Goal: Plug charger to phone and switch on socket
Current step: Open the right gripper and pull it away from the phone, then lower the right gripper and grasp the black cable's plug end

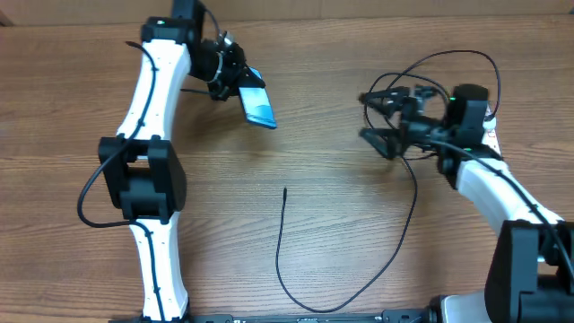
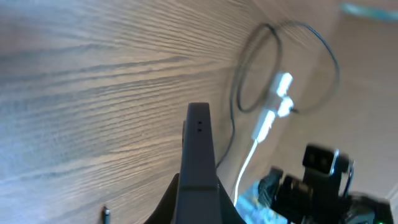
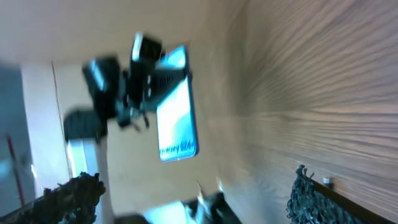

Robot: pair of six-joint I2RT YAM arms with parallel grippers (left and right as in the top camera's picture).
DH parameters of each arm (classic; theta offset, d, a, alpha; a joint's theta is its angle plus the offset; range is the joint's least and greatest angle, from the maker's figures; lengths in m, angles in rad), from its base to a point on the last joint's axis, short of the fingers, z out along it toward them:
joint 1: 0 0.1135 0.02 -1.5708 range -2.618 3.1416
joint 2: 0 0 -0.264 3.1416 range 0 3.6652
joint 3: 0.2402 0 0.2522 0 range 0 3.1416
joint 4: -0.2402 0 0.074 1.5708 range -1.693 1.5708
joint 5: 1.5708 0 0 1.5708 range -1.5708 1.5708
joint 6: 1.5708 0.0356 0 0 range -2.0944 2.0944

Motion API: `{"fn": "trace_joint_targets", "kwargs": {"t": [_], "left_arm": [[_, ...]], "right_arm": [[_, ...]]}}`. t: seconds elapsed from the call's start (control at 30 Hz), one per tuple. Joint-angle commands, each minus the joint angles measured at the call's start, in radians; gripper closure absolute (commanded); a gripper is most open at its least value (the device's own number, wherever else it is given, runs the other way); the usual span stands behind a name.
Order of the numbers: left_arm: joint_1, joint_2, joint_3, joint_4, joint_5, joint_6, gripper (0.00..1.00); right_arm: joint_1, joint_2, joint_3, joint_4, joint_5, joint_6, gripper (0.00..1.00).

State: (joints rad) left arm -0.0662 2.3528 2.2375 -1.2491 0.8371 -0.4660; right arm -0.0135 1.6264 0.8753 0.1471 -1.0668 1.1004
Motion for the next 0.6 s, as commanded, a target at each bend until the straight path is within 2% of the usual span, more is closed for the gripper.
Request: {"fn": "trace_joint_targets", "kwargs": {"t": [0.0,0.13,0.3,0.37,0.57], "left_arm": [[0.053,-0.008,0.023,-0.02,0.17,0.237,0.96],[0.098,-0.008,0.023,-0.051,0.196,0.268,0.96],[0.153,-0.008,0.023,-0.09,0.242,0.343,0.96],[0.173,-0.008,0.023,-0.098,0.251,0.344,0.96],[0.208,-0.008,0.023,-0.115,0.263,0.344,0.96]], "right_arm": [[0.129,-0.005,0.015,0.1,0.013,-0.035,0.05],[0.249,-0.005,0.018,0.114,0.119,-0.036,0.09],[0.376,-0.005,0.021,0.043,0.26,-0.068,0.12],[0.415,-0.005,0.037,-0.061,0.348,-0.089,0.17],[0.515,-0.005,0.224,-0.46,0.649,-0.28,0.16]]}}
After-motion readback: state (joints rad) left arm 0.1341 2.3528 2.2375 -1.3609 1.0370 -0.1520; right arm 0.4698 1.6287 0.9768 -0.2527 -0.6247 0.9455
